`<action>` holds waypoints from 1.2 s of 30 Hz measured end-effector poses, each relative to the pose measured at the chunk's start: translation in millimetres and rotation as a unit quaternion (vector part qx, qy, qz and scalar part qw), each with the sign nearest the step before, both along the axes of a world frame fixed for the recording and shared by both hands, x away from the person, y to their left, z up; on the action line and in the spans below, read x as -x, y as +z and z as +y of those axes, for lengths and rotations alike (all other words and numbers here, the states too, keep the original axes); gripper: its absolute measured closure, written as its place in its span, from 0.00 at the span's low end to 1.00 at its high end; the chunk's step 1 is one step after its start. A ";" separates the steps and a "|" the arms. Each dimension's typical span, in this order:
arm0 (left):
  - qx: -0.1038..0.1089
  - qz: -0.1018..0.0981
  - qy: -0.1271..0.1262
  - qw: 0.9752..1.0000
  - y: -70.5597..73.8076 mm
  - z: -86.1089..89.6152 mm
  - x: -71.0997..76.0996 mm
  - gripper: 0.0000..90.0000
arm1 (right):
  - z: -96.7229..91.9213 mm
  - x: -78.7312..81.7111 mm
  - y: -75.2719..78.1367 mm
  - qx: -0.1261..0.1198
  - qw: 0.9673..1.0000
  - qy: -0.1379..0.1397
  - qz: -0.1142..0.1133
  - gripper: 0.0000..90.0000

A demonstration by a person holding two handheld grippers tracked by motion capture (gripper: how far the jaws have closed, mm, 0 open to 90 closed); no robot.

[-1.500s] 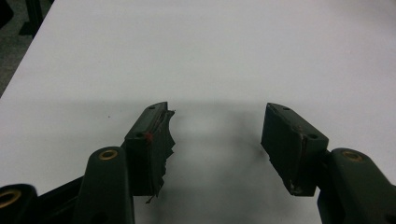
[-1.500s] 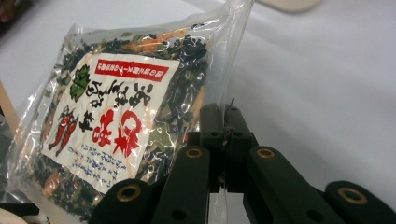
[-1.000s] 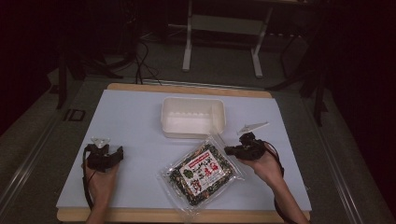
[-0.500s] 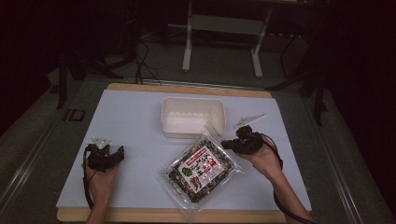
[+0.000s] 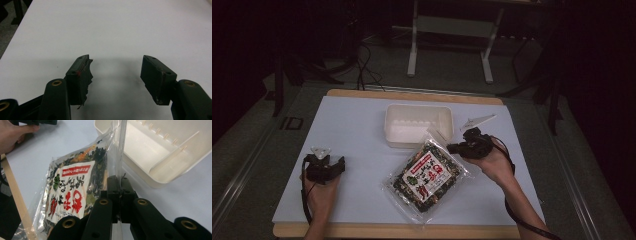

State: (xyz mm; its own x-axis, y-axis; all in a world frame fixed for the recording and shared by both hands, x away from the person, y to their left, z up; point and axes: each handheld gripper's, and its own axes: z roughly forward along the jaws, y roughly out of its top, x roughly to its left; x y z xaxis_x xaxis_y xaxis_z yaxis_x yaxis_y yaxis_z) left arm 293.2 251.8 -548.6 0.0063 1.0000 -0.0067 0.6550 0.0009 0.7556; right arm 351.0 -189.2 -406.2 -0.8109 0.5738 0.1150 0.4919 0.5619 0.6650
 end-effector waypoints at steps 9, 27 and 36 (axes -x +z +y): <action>0.001 0.002 -0.001 1.000 0.1 -0.1 0.0 0.45 | 5.8 -2.8 11.4 0.003 1.000 0.010 -0.006 0.99; 0.000 0.001 0.000 1.000 -0.2 -0.3 -0.2 0.45 | 13.3 -12.6 27.2 0.000 1.000 0.009 -0.015 0.99; 0.000 0.002 -0.001 1.000 -0.2 -0.4 -0.1 0.45 | 14.8 -15.9 37.3 -0.002 1.000 0.008 -0.022 0.99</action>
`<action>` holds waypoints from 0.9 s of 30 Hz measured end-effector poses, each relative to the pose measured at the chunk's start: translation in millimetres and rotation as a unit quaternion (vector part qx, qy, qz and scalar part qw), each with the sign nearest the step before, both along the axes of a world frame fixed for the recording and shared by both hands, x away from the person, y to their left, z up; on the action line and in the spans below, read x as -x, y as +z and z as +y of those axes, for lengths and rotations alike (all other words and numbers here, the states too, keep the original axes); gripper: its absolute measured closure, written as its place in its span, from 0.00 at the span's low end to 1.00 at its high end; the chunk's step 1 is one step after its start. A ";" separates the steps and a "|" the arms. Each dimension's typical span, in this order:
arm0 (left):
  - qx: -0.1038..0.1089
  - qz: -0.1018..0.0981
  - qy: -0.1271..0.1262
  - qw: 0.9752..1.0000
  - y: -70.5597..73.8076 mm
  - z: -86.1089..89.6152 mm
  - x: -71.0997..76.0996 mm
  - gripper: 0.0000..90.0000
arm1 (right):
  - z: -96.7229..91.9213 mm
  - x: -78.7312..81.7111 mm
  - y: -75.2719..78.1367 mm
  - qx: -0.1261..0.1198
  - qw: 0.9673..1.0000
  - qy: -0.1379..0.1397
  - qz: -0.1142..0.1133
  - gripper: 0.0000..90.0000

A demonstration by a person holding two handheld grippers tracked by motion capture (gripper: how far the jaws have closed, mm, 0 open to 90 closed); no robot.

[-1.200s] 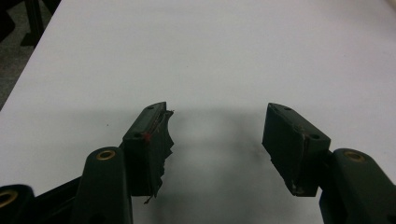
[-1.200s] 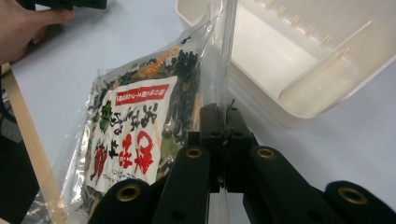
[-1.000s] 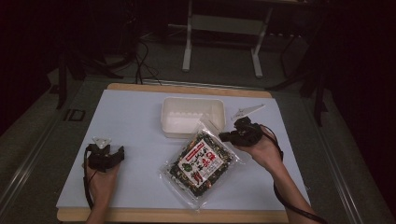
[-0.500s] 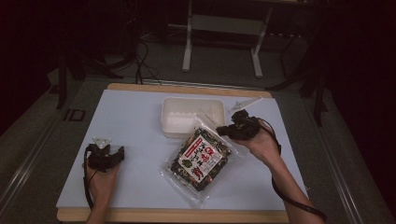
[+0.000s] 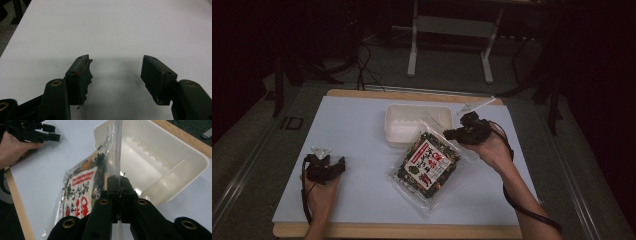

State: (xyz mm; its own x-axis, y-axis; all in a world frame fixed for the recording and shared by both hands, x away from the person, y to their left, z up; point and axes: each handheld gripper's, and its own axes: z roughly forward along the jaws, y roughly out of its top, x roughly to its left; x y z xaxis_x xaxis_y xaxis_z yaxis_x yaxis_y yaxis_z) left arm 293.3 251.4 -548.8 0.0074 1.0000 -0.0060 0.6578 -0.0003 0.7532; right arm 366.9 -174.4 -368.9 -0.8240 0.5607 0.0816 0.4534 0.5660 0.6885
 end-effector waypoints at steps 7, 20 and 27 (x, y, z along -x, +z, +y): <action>-0.002 0.001 0.000 1.000 0.2 0.2 0.3 0.45 | 1.1 -1.1 7.2 0.002 1.000 0.004 -0.005 0.99; 0.001 -0.005 0.002 1.000 0.6 0.8 1.3 0.45 | 7.8 -5.3 20.9 0.008 1.000 0.011 -0.017 0.99; 0.002 -0.005 0.002 1.000 0.7 0.7 1.3 0.45 | 13.0 -3.6 27.8 0.012 0.999 0.017 -0.026 0.99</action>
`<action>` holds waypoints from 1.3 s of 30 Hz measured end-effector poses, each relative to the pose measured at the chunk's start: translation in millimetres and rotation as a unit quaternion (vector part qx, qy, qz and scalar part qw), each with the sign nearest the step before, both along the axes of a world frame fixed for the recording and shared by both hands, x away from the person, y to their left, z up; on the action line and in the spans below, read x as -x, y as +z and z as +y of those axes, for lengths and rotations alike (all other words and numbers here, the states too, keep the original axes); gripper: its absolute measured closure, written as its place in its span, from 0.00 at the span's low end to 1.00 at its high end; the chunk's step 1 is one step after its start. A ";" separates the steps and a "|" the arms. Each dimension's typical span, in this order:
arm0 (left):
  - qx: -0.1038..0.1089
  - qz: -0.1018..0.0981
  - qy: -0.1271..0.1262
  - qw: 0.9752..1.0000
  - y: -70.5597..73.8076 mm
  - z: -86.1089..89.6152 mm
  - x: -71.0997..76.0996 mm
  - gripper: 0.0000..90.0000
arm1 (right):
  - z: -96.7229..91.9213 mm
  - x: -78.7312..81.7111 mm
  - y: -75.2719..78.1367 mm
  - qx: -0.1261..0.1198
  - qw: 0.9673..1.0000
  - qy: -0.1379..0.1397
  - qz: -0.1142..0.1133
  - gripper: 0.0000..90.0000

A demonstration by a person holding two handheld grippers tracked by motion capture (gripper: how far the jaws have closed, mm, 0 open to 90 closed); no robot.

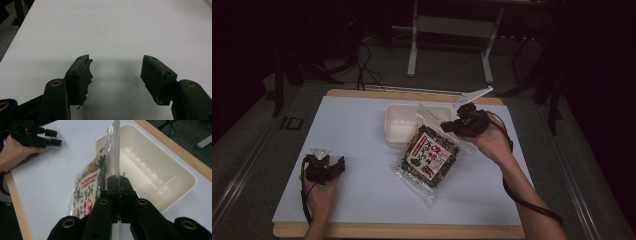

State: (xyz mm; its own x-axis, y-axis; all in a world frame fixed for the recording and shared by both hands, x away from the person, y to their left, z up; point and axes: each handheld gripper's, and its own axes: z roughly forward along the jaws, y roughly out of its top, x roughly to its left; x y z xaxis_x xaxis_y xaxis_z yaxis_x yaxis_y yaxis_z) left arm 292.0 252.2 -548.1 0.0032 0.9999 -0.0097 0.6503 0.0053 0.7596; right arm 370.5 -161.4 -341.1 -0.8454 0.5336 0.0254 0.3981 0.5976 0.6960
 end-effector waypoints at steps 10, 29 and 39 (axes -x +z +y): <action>0.001 0.000 0.000 1.000 -0.1 0.0 0.0 0.45 | 6.9 2.1 11.9 -0.006 1.000 0.006 -0.015 0.99; 0.004 0.000 -0.001 1.000 -0.3 0.4 -0.2 0.45 | 20.8 10.7 24.1 -0.002 0.999 0.039 -0.026 1.00; 0.003 0.001 0.000 1.000 -0.4 0.6 -0.3 0.44 | 26.1 15.0 33.0 -0.006 0.998 0.051 -0.036 1.00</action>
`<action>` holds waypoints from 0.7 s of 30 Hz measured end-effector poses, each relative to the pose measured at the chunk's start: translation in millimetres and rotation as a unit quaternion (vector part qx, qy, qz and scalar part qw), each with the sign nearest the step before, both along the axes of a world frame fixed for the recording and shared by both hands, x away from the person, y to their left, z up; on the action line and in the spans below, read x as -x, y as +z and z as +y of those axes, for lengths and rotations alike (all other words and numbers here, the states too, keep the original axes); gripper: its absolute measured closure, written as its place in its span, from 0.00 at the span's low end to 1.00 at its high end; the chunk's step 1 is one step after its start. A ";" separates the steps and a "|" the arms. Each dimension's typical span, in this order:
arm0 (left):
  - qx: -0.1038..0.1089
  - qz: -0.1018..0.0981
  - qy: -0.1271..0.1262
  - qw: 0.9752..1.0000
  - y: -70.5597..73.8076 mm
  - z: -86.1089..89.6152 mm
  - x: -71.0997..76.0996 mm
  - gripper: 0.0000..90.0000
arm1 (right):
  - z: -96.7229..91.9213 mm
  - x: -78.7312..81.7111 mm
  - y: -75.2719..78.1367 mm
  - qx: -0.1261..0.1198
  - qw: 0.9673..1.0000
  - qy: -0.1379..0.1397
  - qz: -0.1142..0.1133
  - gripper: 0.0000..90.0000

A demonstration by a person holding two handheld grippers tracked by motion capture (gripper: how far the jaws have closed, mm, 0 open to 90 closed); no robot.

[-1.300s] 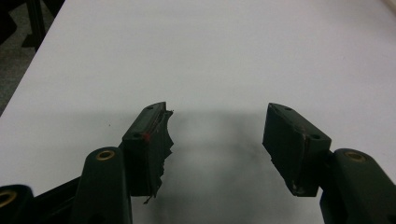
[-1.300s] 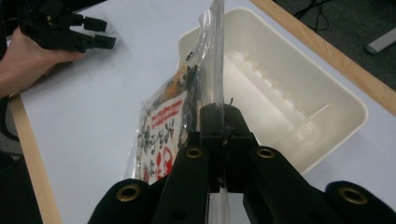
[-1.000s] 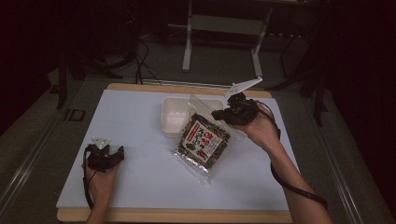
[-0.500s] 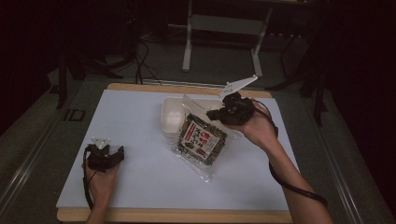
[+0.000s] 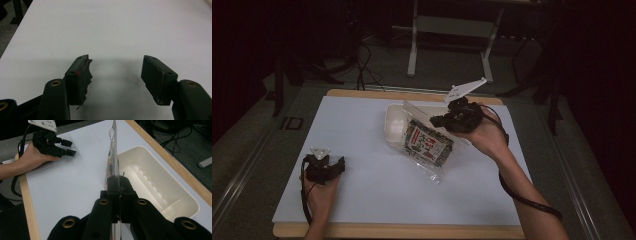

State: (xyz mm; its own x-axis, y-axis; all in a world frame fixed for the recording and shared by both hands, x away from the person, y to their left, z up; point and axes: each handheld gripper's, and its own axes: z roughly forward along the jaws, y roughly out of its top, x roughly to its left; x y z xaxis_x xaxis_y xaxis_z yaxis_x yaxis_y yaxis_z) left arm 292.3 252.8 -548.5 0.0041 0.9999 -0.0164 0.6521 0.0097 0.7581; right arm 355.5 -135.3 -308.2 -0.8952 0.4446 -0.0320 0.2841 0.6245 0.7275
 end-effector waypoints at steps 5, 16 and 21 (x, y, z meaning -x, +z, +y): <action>0.000 0.000 0.000 1.000 0.0 0.1 0.0 0.44 | 0.3 0.2 3.3 -0.002 1.000 0.002 -0.002 1.00; 0.001 0.001 0.000 1.000 -0.1 0.1 -0.2 0.44 | 2.9 0.6 11.5 -0.010 1.000 0.005 -0.010 1.00; 0.001 0.002 0.000 1.000 -0.1 0.4 -0.1 0.44 | 4.7 -1.1 13.3 -0.007 1.000 0.006 -0.011 1.00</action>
State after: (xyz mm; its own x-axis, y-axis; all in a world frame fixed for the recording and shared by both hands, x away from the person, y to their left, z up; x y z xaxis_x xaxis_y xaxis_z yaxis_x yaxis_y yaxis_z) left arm 292.4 253.1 -548.6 0.0032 0.9998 -0.0187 0.6545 0.0121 0.7559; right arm 356.6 -130.6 -294.8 -0.8994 0.4348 -0.0448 0.2615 0.6173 0.7420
